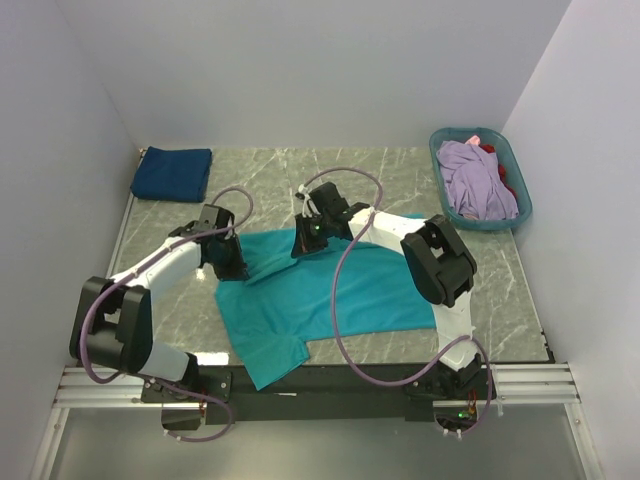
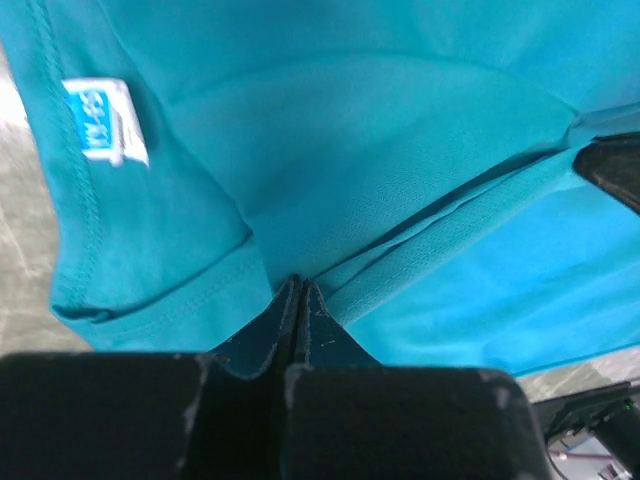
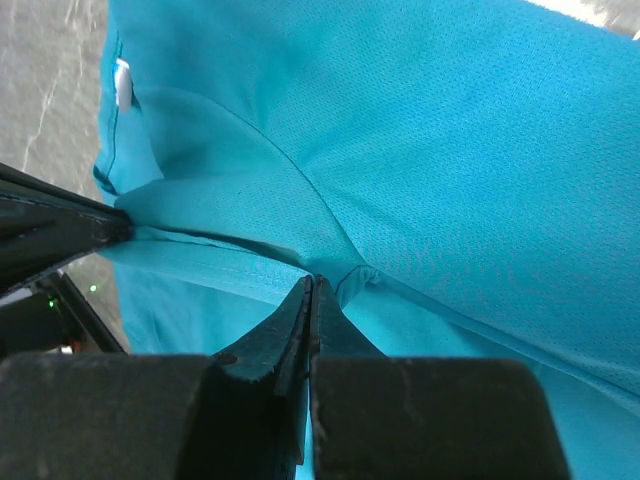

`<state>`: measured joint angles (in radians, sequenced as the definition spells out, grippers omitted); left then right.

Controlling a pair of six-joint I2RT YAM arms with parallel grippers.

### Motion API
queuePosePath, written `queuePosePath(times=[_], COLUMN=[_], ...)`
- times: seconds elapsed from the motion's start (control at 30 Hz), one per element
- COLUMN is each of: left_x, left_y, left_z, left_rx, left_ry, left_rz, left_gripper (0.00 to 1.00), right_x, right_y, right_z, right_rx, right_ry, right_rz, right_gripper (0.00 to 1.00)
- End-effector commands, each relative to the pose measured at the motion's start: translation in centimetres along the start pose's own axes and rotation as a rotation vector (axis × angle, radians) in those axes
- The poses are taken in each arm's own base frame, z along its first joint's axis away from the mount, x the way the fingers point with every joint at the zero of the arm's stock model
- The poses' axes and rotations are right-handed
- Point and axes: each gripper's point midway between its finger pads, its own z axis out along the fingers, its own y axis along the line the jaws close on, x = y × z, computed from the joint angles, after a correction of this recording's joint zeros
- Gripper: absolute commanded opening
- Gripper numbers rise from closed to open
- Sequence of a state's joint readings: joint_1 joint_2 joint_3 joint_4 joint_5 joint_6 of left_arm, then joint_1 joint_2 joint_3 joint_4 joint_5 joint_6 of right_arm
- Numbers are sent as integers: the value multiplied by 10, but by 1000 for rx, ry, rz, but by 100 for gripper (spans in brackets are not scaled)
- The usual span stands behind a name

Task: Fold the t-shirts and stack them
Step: Fold the tshirt

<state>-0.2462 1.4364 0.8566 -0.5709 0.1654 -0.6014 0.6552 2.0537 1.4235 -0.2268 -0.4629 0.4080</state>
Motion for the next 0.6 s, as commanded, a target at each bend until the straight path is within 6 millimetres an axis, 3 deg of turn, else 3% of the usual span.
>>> queuePosePath(times=[0.0,0.4,0.5,0.57], left_x=[9,40,42,43], left_y=[-6,0,2,2], left_z=[-5,11,10,7], left_rx=[38,13,1,1], left_ry=[6,84,86,86], left_rz=[-10,-1,1,4], left_gripper=[1,8,13,21], right_x=[-2,16,19,24], right_y=[9,0,1,4], right_z=[-11,-8,-10,-13], right_rx=[-15,14,17,5], right_ry=[-1,75,106,133], right_rz=[-25,-12,-6,-8], right_gripper=[1,8,11,19])
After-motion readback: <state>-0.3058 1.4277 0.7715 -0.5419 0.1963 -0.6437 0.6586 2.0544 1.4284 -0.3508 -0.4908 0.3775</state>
